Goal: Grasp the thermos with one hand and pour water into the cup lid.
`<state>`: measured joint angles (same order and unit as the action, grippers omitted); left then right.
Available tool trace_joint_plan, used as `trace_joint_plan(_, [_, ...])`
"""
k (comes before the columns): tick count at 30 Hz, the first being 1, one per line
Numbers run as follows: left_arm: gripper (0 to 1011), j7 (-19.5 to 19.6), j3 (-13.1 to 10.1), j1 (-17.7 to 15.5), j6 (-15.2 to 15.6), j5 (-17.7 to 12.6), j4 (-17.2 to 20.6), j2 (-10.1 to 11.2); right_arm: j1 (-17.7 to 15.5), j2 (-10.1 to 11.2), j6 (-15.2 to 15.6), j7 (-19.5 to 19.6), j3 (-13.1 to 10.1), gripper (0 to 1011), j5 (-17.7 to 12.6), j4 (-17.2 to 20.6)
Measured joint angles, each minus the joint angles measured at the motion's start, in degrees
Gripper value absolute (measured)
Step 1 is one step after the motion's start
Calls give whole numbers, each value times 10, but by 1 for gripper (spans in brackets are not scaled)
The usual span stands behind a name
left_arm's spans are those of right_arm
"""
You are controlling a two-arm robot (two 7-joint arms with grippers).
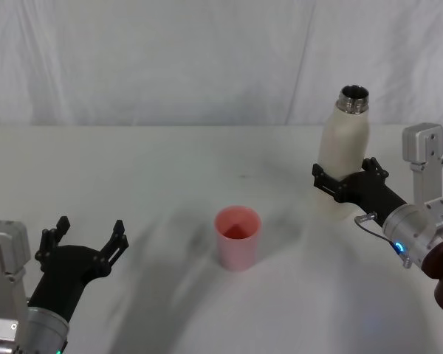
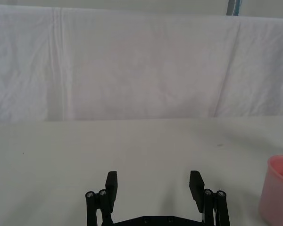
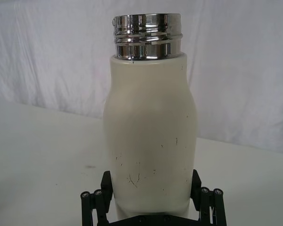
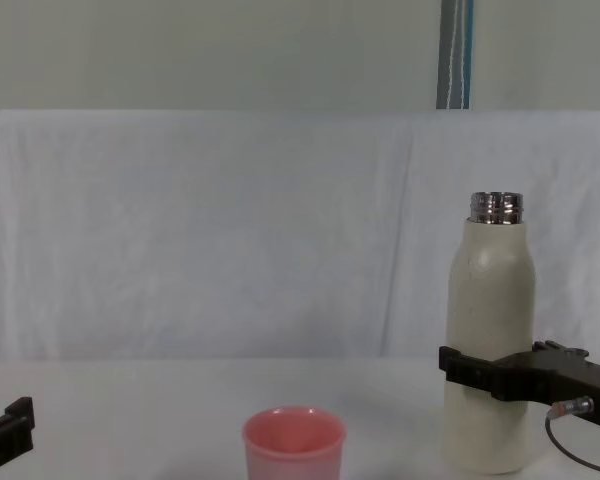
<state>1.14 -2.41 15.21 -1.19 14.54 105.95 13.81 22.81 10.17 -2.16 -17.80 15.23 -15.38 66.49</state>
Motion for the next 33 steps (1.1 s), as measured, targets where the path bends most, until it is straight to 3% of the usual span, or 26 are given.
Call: trace_joint_plan(33, [1001, 0, 0, 0, 0, 0, 0, 0, -5, 4, -1, -4, 0, 1001, 0, 8])
